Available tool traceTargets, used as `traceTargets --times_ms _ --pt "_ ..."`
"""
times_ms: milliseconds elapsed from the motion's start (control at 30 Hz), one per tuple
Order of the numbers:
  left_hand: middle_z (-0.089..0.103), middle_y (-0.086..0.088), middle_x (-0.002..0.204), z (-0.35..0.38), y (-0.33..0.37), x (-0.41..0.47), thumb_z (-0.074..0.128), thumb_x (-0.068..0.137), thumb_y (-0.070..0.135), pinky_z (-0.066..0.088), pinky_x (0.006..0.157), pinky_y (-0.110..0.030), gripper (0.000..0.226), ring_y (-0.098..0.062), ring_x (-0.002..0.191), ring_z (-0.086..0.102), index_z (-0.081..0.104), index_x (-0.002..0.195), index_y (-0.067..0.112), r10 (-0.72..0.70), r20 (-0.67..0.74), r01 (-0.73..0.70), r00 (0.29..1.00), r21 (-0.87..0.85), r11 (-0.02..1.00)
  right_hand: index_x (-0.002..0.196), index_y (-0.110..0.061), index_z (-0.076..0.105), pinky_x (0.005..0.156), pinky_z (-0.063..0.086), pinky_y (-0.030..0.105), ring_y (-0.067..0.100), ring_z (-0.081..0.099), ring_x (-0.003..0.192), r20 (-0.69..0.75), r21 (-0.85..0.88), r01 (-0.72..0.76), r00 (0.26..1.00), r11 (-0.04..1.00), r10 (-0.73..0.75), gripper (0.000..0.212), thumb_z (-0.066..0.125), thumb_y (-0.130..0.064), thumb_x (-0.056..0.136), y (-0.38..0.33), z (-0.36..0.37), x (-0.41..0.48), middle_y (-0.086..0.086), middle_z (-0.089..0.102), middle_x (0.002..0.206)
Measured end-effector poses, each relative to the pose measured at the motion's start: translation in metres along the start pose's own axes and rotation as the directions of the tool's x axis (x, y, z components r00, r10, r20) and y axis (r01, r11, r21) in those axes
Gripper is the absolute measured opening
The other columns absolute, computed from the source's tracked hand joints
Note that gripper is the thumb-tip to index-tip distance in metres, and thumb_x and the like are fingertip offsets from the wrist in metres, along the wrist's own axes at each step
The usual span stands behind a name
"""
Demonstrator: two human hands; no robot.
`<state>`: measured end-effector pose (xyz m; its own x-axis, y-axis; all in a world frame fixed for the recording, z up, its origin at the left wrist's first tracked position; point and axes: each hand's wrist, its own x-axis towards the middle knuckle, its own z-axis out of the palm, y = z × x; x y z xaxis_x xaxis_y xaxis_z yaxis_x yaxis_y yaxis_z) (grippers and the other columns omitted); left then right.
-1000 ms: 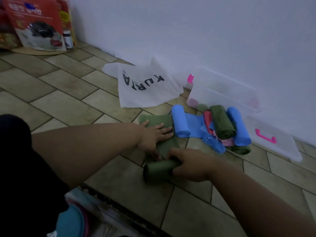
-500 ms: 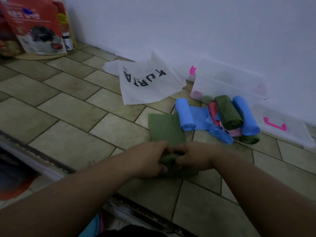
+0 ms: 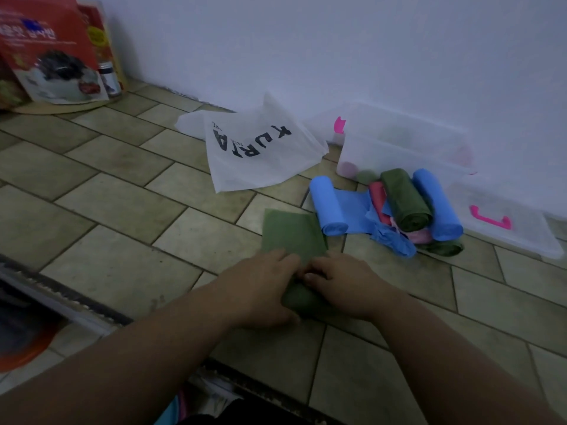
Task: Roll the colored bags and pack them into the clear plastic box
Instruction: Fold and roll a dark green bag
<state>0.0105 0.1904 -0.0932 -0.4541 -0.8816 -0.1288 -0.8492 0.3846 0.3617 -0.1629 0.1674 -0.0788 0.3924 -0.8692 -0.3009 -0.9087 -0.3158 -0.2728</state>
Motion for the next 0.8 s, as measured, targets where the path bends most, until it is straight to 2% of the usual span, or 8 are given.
traceTargets --times_ms 100,200,300,367,433,567,667,800 --pt "0.050 0.009 0.110 -0.001 -0.004 0.003 0.068 0.069 0.058 0.035 0.067 -0.028 0.052 -0.011 0.091 0.048 0.044 0.108 0.034 -0.028 0.005 0.028 1.000 -0.002 1.000 0.103 -0.034 0.050 0.086 0.041 0.036 0.013 0.049 0.099 -0.177 0.082 0.073 0.982 0.994 -0.057 0.022 0.053 -0.047 0.085 0.004 0.000 -0.013 -0.008 0.049 0.103" --pt "0.051 0.012 0.098 -0.008 -0.011 0.005 0.060 0.070 0.067 0.034 0.063 -0.028 0.051 -0.009 0.085 0.048 0.051 0.109 0.036 -0.084 0.076 0.086 0.994 -0.029 0.996 0.103 -0.043 0.045 0.085 0.040 0.033 0.006 0.047 0.099 -0.127 0.035 0.104 0.987 0.994 -0.099 0.040 0.059 -0.060 0.070 0.008 0.001 -0.030 -0.017 0.049 0.106" --pt "0.048 0.012 0.103 -0.009 -0.016 0.006 0.055 0.072 0.069 0.035 0.072 -0.029 0.059 -0.009 0.091 0.047 0.054 0.120 0.036 0.014 0.040 -0.016 0.999 0.059 0.998 0.109 -0.042 0.047 0.088 0.037 0.033 0.005 0.050 0.099 -0.165 -0.015 0.069 0.984 0.998 -0.070 0.038 0.055 -0.061 0.077 0.009 0.007 -0.033 -0.021 0.053 0.107" --pt "0.053 0.011 0.113 -0.009 -0.019 0.004 0.062 0.072 0.063 0.040 0.078 -0.028 0.058 -0.009 0.100 0.051 0.051 0.123 0.036 -0.001 0.032 0.003 0.999 -0.073 0.997 0.105 -0.039 0.050 0.087 0.035 0.035 0.007 0.052 0.094 -0.192 -0.025 0.037 0.980 0.999 -0.041 0.031 0.047 -0.060 0.083 0.008 0.008 -0.030 -0.018 0.057 0.101" --pt "0.057 0.012 0.105 -0.007 -0.021 0.006 0.064 0.075 0.057 0.038 0.079 -0.027 0.044 -0.010 0.098 0.054 0.053 0.112 0.036 -0.054 0.020 0.057 0.998 -0.188 0.981 0.100 -0.034 0.054 0.085 0.034 0.037 0.011 0.053 0.091 -0.196 -0.060 -0.008 0.981 0.998 -0.004 0.032 0.038 -0.058 0.089 0.007 0.010 -0.026 -0.014 0.058 0.094" --pt "0.056 0.015 0.094 -0.009 -0.021 0.017 0.051 0.080 0.064 0.026 0.087 -0.032 0.035 -0.007 0.088 0.051 0.056 0.102 0.037 -0.089 -0.007 0.089 0.996 -0.026 0.996 0.105 -0.032 0.053 0.080 0.035 0.037 0.016 0.055 0.095 -0.256 -0.066 -0.079 0.965 0.995 0.059 0.030 0.032 -0.050 0.095 0.004 0.021 -0.018 -0.009 0.057 0.099" --pt "0.045 0.020 0.101 -0.005 -0.024 0.013 0.062 0.071 0.064 0.033 0.081 -0.028 0.050 -0.004 0.091 0.049 0.051 0.112 0.036 -0.006 -0.152 -0.007 0.988 -0.090 0.996 0.092 -0.031 0.044 0.074 0.033 0.036 0.017 0.056 0.088 -0.280 0.001 -0.114 0.954 0.993 0.110 0.018 0.033 -0.045 0.095 0.002 0.023 -0.014 -0.009 0.055 0.089" --pt "0.047 0.014 0.112 0.005 -0.024 0.004 0.070 0.061 0.066 0.034 0.073 -0.025 0.065 -0.007 0.094 0.046 0.047 0.113 0.036 0.028 -0.063 -0.030 0.998 -0.041 0.999 0.096 -0.029 0.046 0.080 0.034 0.037 0.017 0.048 0.094 -0.316 -0.104 -0.143 0.943 0.984 0.103 0.021 0.030 -0.042 0.096 0.000 0.022 -0.012 -0.006 0.043 0.094"
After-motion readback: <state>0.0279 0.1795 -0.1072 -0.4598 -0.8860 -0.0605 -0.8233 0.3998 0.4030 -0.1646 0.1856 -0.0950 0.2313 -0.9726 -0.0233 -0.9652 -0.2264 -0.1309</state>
